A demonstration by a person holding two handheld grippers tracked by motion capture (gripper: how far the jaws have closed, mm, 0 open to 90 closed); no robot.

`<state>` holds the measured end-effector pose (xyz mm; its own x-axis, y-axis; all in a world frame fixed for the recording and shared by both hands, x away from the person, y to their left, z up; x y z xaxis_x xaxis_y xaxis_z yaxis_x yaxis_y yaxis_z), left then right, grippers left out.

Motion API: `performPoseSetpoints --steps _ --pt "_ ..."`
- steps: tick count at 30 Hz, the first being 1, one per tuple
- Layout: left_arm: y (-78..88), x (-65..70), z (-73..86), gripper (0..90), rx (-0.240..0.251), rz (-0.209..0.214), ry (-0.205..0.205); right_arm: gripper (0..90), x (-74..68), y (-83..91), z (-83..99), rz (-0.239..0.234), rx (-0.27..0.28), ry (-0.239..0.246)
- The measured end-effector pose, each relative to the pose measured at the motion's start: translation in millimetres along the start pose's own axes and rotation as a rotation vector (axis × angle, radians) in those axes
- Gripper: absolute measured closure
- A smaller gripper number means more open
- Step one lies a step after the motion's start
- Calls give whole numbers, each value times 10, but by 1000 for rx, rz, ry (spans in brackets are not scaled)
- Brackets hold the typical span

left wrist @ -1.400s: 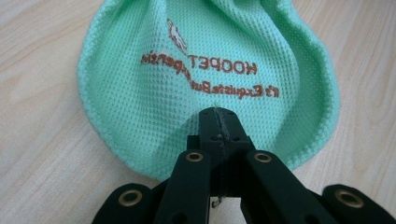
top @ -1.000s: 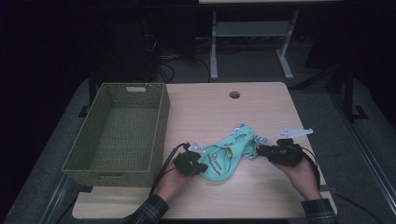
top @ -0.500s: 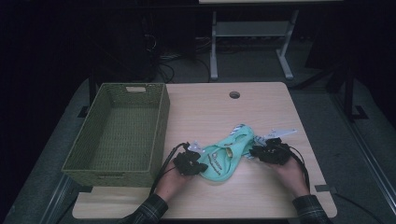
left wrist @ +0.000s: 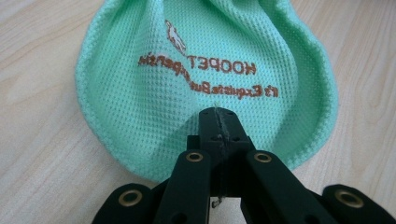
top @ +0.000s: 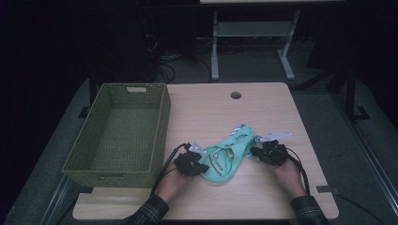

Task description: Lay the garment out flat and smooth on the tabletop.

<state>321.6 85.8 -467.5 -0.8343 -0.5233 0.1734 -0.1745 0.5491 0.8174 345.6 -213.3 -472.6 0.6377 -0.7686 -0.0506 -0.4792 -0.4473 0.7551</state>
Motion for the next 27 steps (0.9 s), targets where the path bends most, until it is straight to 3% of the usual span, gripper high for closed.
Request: performPoseSetpoints --steps 6,14,19,21,27 --pt "4 -9 0 896 -6 1 -8 868 57 130 -9 -3 31 -4" --pt "0 0 0 897 0 0 -1 868 245 345 99 -5 49 -31" --pt "0 0 1 897 1 0 0 867 347 426 237 -19 34 -47" --pt "10 -10 2 896 -14 -3 -18 864 356 422 278 -23 22 -48" --pt "9 -7 6 896 -9 -4 -17 852 362 386 351 -37 -18 -61"
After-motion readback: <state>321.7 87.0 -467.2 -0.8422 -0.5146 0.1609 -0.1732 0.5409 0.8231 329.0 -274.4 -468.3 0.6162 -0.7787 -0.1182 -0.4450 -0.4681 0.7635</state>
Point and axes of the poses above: each handheld gripper's, and its own axes: y roughly backward along the jaws, z roughly out of its underside, x roughly to its right, the point moved 1 cm from there along -y, roughly forward along the jaws, and after that the axes turned 4 degrees about -x, right-handed, at the moved point
